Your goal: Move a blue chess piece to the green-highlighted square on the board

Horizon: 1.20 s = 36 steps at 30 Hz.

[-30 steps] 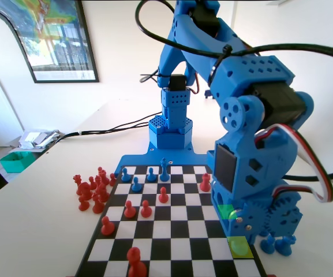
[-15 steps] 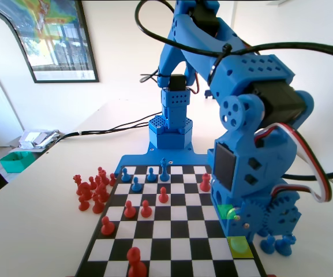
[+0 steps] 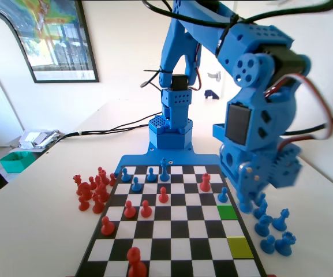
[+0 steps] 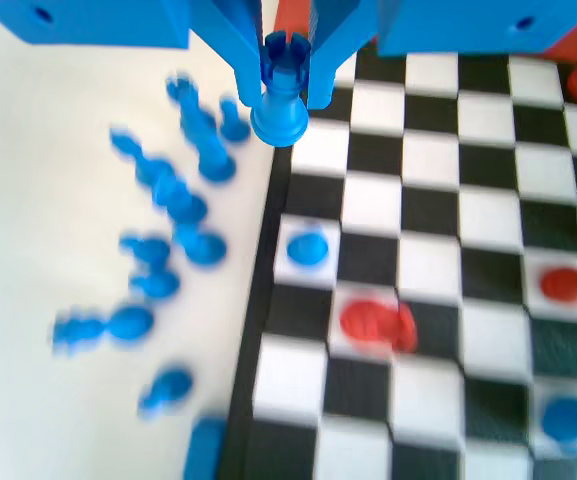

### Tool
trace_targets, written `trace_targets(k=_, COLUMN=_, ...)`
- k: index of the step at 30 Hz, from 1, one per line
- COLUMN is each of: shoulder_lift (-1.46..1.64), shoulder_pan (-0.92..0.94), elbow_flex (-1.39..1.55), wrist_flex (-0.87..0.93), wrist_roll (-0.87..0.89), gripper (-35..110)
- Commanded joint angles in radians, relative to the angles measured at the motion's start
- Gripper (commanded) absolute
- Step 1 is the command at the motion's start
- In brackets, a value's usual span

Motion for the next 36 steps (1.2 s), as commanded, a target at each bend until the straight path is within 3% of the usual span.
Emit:
trace_targets(k=1, shoulder_lift=0.132, shoulder_pan=-0.014, elbow_flex=0.083, wrist_flex=-0.055, wrist_roll=-0.009, gripper=1)
trace_targets(k=9, shoulder_lift=0.115, shoulder_pan=0.009, elbow_flex=0.173, wrist_flex=-0.16, wrist_roll=-0.026, gripper=1)
trace_targets(k=36, shoulder_lift=0.103, shoulder_pan=0.048, elbow_flex=0.179, wrist_flex=-0.192, wrist_roll=-0.032, gripper=3)
